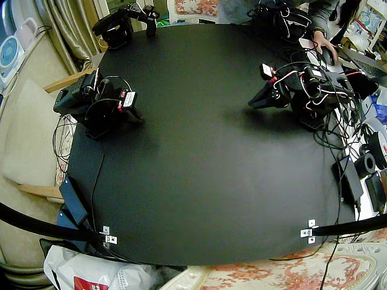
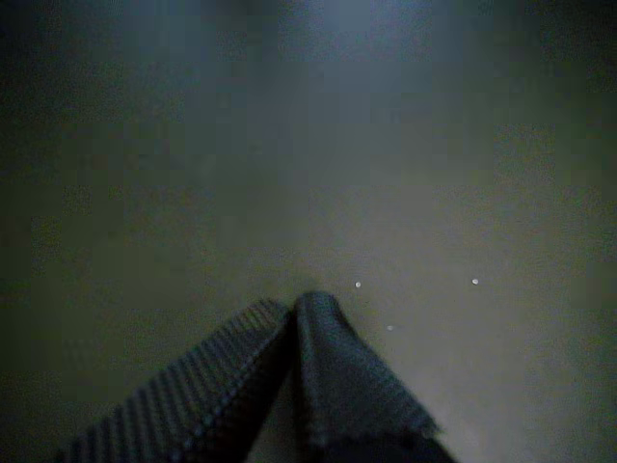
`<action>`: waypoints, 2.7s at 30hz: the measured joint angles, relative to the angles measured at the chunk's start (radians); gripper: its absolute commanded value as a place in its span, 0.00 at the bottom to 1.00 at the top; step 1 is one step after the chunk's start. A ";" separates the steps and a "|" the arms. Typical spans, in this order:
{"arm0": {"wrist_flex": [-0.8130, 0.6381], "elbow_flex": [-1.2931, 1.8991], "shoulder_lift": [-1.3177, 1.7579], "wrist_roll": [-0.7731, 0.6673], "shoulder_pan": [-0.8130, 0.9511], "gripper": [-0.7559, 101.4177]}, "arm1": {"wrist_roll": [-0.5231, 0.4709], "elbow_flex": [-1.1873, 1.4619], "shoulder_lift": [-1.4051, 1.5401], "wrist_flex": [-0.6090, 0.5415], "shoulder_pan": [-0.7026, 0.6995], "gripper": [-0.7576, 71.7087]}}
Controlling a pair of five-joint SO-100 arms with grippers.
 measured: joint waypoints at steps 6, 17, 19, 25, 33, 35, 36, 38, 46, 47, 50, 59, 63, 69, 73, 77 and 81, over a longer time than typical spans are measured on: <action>0.000 0.000 0.000 0.000 0.000 0.01 | 0.000 0.000 0.000 0.000 0.000 0.01; 0.000 0.000 0.000 0.000 0.000 0.01 | 0.000 0.000 0.000 0.000 0.000 0.01; 0.000 0.000 0.000 0.000 0.000 0.01 | 0.000 0.000 0.000 0.000 0.000 0.01; 0.000 0.000 0.000 0.000 0.000 0.01 | 0.000 0.000 0.000 0.000 0.000 0.01; 0.000 0.000 0.000 0.000 0.000 0.01 | 0.003 0.000 0.000 0.000 0.000 0.11; 0.000 0.000 0.000 0.008 0.009 0.01 | 0.052 0.000 0.000 0.000 0.021 0.18; 0.000 0.000 0.000 0.006 0.009 0.01 | 0.051 0.000 0.000 0.000 0.015 0.14; 0.000 0.000 0.000 0.006 0.005 0.01 | -0.003 0.000 0.000 0.000 0.000 0.16; -0.032 0.000 0.000 0.012 0.008 0.01 | -0.104 0.000 -0.006 -0.066 0.006 0.14; -0.067 0.000 0.000 0.009 0.018 0.01 | -0.117 0.000 -0.008 -0.097 0.006 0.08; -0.212 0.000 0.000 -0.014 0.061 0.01 | -0.046 0.000 -0.008 -0.202 0.003 0.01; -0.557 0.003 0.000 -0.043 0.074 0.01 | -0.021 -0.121 -0.008 -0.385 0.057 0.00; -0.635 0.003 0.000 -0.035 0.040 0.01 | -0.040 -0.209 -0.008 -0.403 0.078 0.01; -0.650 0.003 0.000 -0.037 0.075 0.01 | -0.038 -0.210 -0.008 -0.491 0.002 0.01; -0.729 0.003 0.000 -0.075 0.069 0.01 | -0.035 -0.210 -0.008 -0.534 -0.046 0.01; -0.733 0.003 0.000 -0.089 0.069 0.01 | -0.067 -0.216 -0.008 -0.557 -0.052 0.01; -0.715 0.003 0.000 -0.114 0.026 0.01 | -0.100 -0.291 -0.008 -0.491 -0.051 0.01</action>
